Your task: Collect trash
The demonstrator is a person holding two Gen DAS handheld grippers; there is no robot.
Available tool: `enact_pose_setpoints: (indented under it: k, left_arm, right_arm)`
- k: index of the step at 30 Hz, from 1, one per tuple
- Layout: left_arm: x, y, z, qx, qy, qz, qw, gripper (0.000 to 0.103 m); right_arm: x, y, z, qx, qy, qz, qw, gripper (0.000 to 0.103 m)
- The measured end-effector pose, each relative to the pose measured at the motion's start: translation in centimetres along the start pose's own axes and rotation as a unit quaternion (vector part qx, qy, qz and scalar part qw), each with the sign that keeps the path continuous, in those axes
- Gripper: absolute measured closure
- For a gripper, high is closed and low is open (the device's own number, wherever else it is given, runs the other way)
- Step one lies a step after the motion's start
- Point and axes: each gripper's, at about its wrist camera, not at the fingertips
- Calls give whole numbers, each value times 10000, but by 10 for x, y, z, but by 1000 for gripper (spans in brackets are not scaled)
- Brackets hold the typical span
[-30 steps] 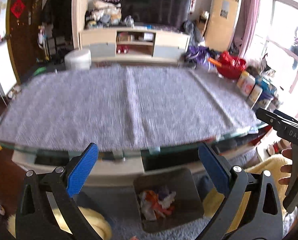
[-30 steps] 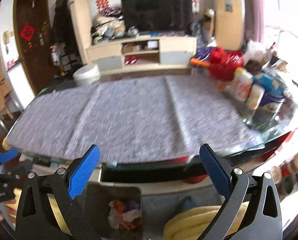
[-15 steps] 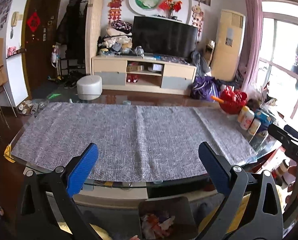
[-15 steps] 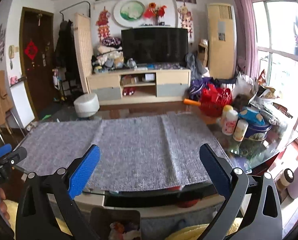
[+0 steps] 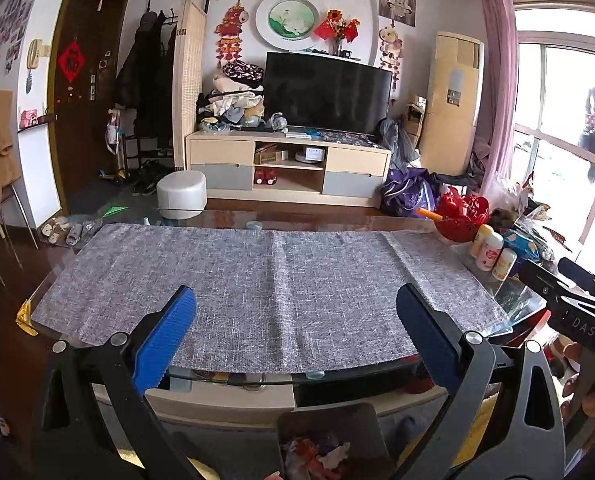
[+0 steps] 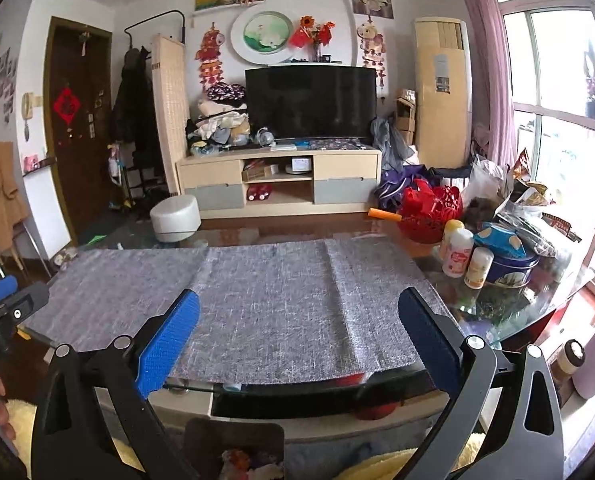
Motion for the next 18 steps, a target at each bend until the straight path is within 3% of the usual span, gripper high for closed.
enact_pose_setpoints:
  k: [18]
  left_arm:
    - [1,-1,-2,103,-41,41,9999,8]
  right_arm:
    - [-6,2,-3,16,-24,29,10000,3]
Point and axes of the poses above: each gripper's, at about its wrist camera, not at the fingertips, and y roughly against the way its jaws point, z to its left, x to its underside, and after that the axes turned 6 degrees about z, right-handed
